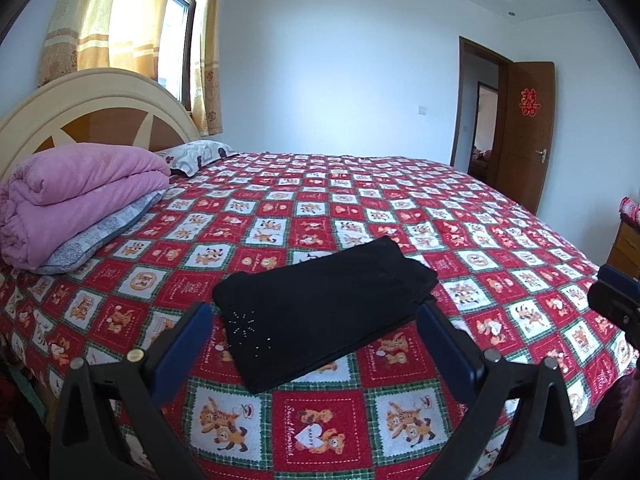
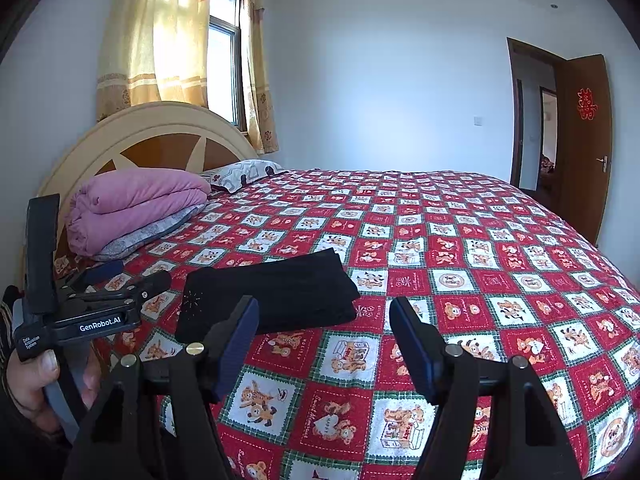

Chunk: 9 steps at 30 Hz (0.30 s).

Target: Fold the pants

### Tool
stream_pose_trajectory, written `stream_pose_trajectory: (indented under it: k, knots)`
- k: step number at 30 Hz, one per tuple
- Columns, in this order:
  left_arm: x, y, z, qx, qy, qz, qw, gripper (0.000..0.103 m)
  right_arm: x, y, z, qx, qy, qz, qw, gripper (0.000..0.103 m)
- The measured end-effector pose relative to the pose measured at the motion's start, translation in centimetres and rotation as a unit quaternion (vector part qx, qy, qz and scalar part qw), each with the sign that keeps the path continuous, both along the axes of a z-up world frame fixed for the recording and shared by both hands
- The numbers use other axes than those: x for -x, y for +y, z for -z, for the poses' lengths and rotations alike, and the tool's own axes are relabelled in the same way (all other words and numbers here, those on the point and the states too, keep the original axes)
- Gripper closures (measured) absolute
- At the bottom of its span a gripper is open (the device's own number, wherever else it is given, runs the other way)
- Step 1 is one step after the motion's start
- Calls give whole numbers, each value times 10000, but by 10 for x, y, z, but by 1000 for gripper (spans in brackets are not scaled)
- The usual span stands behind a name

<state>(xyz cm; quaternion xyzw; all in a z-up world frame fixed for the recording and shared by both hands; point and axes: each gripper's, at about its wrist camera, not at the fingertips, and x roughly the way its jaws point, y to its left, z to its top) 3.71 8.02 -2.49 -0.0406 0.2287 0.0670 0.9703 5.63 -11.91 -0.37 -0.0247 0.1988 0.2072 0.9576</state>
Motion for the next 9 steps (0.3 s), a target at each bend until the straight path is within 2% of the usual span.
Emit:
stream_pose_trajectory:
  k: [4, 9]
  knots:
    - [0, 2, 4, 86, 23, 50, 9999, 0, -1, 0, 2, 19, 17, -17, 10000, 34]
    - [2, 1, 5, -18, -22, 83, 10000, 0, -3, 0, 5, 27, 72, -17, 10000, 34]
